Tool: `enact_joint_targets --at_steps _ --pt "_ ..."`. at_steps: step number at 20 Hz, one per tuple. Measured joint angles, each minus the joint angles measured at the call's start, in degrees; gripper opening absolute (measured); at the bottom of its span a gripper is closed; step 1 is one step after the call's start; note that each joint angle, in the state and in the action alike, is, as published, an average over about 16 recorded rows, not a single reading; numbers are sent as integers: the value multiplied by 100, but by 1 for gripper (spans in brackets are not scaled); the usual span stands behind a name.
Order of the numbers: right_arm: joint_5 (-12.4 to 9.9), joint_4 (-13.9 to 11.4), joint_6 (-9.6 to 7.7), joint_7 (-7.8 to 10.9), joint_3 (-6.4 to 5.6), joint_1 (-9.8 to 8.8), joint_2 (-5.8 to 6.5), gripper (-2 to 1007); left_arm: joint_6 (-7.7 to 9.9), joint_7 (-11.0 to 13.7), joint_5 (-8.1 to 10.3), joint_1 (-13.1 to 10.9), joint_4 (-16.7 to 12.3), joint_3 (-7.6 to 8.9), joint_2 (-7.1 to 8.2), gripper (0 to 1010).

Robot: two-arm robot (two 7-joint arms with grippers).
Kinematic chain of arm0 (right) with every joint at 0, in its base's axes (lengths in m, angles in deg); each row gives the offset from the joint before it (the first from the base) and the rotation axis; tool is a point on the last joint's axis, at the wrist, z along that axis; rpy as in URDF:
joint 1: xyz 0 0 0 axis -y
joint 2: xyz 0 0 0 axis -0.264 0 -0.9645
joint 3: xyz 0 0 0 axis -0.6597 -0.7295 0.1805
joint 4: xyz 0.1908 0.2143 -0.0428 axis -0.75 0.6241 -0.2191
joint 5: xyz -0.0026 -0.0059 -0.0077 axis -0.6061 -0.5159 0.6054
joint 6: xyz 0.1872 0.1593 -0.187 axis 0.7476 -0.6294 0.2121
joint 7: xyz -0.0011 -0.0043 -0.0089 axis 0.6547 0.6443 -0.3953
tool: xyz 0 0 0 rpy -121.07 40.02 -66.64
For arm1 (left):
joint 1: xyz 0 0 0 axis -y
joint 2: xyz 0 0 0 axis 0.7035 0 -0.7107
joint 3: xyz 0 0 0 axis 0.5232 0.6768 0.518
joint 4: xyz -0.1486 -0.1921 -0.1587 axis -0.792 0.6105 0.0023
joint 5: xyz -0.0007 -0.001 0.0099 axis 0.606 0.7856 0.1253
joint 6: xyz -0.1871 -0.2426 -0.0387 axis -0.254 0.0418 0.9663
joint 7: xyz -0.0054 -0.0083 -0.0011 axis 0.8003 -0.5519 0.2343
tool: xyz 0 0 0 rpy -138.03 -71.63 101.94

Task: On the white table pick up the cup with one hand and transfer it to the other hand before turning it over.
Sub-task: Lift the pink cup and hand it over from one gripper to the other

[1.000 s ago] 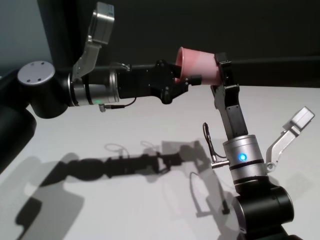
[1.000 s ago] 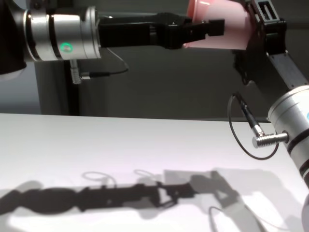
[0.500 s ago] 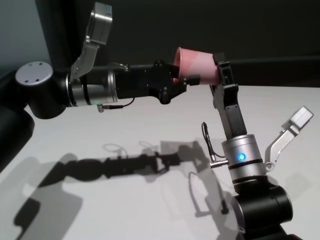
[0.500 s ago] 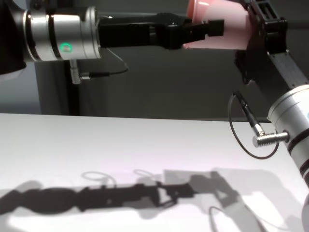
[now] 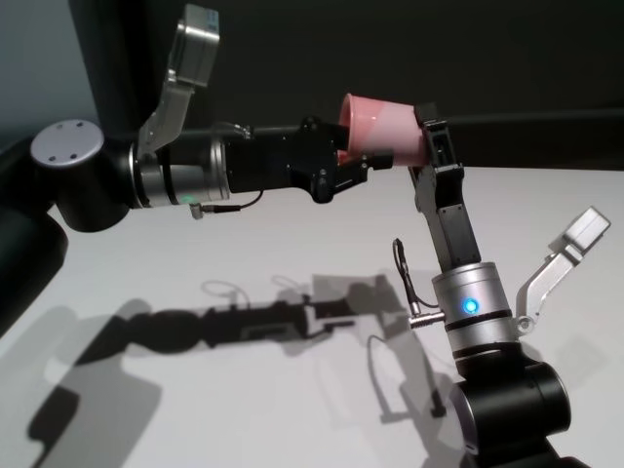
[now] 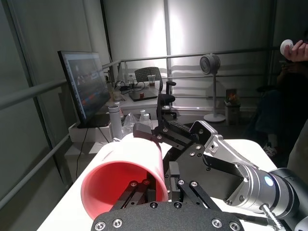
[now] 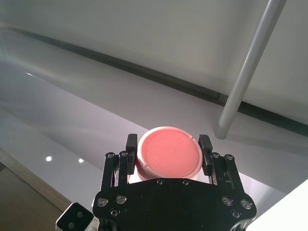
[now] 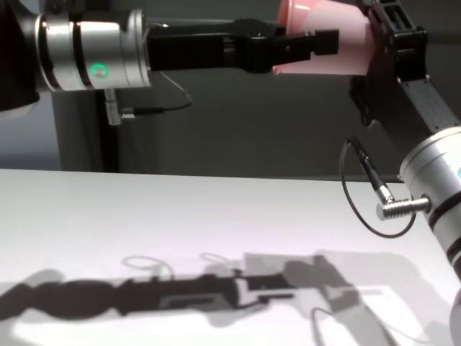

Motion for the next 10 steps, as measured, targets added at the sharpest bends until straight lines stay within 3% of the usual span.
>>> enact_joint_targets --at_steps 10 --pt "1 1 -2 -2 0 0 0 737 0 -15 2 -14 -19 4 11 482"
